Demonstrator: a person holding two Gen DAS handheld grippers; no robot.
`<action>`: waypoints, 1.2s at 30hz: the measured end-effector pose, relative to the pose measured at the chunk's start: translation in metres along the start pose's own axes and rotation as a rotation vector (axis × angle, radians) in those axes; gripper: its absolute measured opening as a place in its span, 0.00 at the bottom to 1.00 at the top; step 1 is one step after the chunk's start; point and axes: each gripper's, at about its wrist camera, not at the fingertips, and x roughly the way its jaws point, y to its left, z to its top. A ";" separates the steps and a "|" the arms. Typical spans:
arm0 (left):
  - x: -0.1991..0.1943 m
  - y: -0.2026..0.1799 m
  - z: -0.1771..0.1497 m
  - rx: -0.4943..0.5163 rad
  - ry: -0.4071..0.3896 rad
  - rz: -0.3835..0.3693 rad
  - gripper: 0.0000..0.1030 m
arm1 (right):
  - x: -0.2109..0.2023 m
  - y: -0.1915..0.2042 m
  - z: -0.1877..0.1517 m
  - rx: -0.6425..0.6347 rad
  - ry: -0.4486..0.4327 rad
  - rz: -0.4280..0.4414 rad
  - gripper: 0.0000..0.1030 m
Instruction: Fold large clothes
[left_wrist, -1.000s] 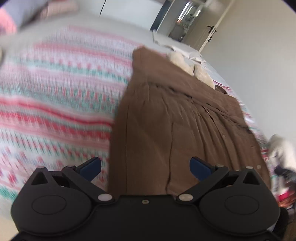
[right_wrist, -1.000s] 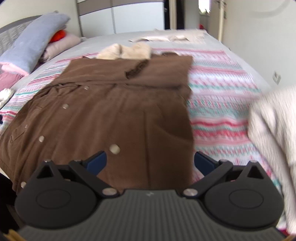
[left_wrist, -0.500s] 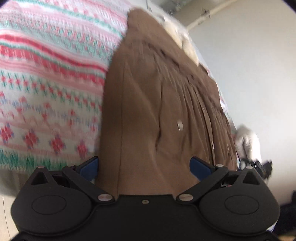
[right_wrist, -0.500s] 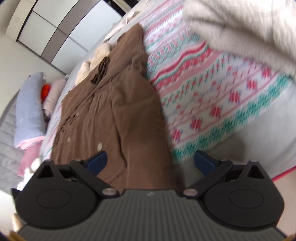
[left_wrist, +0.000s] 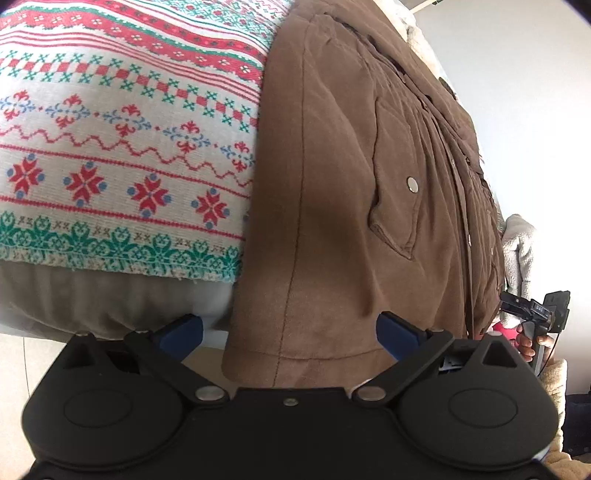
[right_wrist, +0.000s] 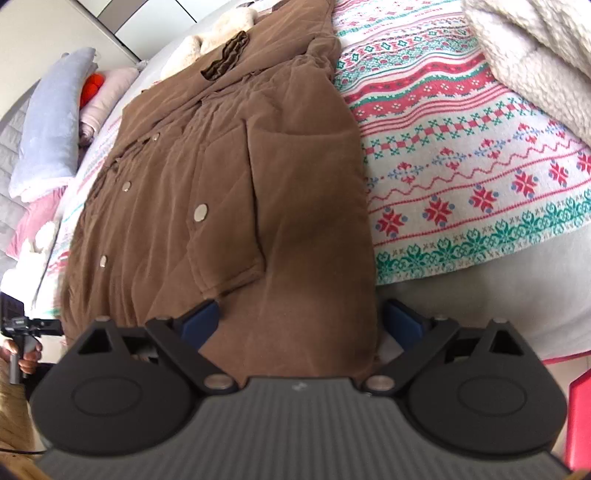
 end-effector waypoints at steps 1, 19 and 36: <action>0.001 0.000 0.001 -0.006 0.003 -0.008 0.90 | 0.000 0.000 -0.001 0.001 -0.001 -0.001 0.93; 0.020 -0.021 0.005 0.080 0.018 0.046 0.41 | 0.019 0.013 -0.003 -0.017 0.151 -0.047 0.12; -0.025 -0.087 0.009 0.212 -0.318 -0.152 0.21 | -0.068 0.052 -0.007 0.016 -0.325 0.183 0.06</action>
